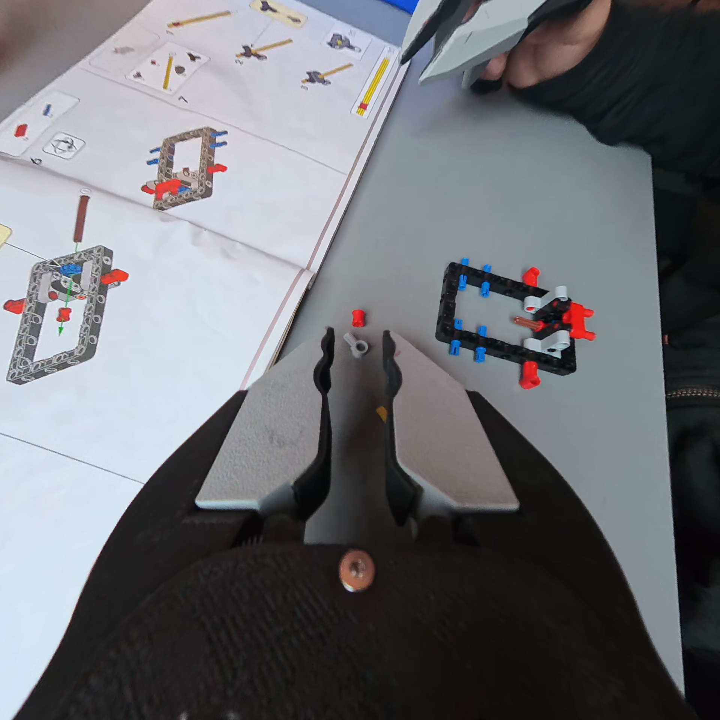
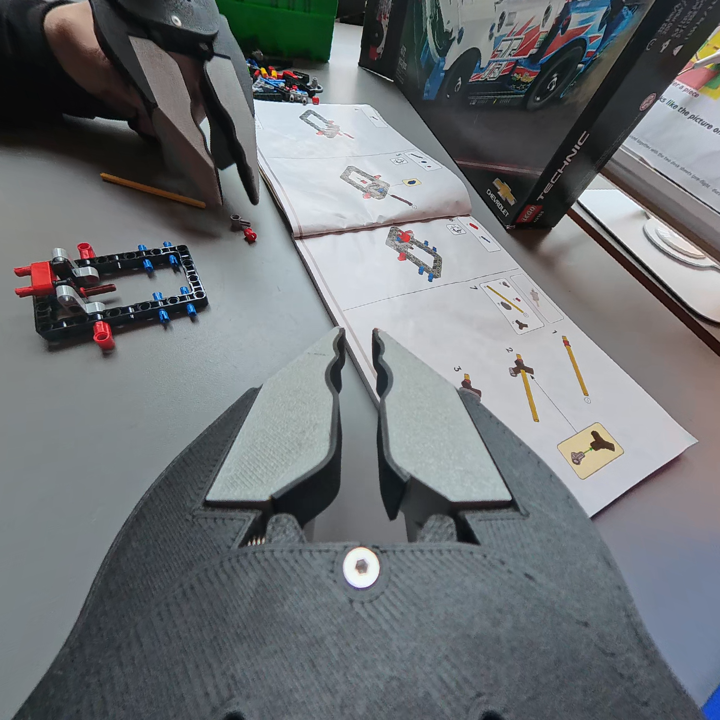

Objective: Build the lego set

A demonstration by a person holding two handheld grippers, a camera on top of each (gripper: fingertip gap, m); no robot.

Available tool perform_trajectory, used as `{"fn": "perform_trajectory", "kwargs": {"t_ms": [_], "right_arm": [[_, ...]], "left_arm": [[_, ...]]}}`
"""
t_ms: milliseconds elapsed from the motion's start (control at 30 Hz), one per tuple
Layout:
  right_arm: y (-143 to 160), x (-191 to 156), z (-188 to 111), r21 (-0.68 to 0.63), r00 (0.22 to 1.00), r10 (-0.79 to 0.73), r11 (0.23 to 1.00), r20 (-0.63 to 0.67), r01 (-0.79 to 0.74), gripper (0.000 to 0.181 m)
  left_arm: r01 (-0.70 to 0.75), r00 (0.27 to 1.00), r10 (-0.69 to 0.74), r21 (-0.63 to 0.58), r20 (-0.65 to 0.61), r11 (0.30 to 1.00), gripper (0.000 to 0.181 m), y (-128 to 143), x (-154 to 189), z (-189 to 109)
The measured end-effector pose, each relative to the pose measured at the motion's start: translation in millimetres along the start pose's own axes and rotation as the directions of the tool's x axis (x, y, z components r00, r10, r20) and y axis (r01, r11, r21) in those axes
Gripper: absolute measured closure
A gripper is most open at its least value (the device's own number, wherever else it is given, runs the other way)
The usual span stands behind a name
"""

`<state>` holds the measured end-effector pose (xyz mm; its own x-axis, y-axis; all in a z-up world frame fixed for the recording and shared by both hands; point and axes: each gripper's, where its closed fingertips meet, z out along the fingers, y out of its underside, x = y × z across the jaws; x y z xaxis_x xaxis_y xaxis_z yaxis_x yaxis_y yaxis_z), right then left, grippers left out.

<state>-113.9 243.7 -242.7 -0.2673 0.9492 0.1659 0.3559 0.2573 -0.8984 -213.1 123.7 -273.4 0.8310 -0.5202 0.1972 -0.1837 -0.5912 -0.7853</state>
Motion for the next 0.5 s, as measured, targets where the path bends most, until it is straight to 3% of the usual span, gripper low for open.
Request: {"fn": "perform_trajectory", "kwargs": {"t_ms": [300,500], "right_arm": [[-1.6,0.8,-0.9,0.011,1.000,-0.001,1.000,-0.002,0.001,0.171],[-2.8,-0.1,-1.1,0.012,1.000,-0.012,1.000,-0.006,0.012,0.171]], "left_arm": [[-0.016,0.992,-0.005,0.167,0.126,0.986,0.157,-25.4,-19.8,-23.9],[-0.024,0.986,-0.007,0.184,0.166,0.983,0.159,-27.9,-25.8,-27.7]]}}
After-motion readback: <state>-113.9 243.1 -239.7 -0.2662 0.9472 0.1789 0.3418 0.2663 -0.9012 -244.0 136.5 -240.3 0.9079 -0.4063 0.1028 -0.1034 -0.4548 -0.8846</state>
